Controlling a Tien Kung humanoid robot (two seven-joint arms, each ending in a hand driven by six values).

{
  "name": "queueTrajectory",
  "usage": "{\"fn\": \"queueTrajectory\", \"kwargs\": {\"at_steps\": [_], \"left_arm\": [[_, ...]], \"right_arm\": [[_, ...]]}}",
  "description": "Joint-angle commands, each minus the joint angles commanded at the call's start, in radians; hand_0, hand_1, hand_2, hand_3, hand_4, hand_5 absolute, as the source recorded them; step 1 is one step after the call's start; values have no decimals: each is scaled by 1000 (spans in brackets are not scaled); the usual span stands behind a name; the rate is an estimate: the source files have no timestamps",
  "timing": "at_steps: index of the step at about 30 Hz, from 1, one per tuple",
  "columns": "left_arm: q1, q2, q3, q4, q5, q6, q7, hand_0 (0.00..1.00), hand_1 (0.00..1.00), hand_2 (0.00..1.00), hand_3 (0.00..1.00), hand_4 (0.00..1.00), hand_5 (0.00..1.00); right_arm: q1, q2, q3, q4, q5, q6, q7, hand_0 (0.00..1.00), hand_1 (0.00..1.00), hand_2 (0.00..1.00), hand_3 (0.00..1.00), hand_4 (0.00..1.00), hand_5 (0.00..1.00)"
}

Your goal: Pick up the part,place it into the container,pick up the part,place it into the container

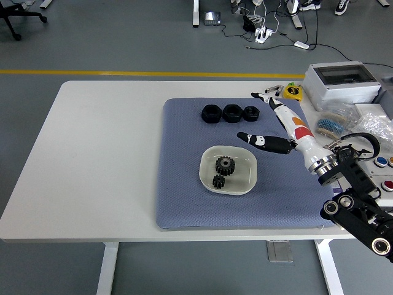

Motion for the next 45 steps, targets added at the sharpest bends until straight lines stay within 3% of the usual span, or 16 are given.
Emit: {"fn": "queueTrajectory", "kwargs": {"at_steps": [7, 12, 17, 25, 45], "left_arm": [[1, -1, -8, 1, 15, -1, 2, 694, 699, 735, 647, 667, 663], [2, -2, -11, 2, 20, 0, 3, 694, 699, 735, 647, 667, 663], [2, -3, -14, 2, 25, 1, 3, 693, 699, 735, 647, 668, 663], [-5, -4, -9, 3, 19, 2, 0, 693, 699, 735, 646, 668, 663], [-8, -5, -3, 4, 11, 3, -2, 693, 699, 734, 645, 666, 666]], "right_arm": [[-80, -15, 109, 29, 292, 27, 49, 998, 943, 940, 977, 998, 787], [-133, -13, 172, 50, 500, 35, 53, 998, 943, 940, 977, 998, 787], [-188, -5, 227, 64, 666, 77, 31, 998, 923, 931, 973, 998, 798], [-254, 16, 284, 83, 629, 126, -1, 998, 916, 924, 962, 998, 815], [-291, 37, 311, 81, 612, 123, -4, 998, 899, 918, 966, 998, 842]]}}
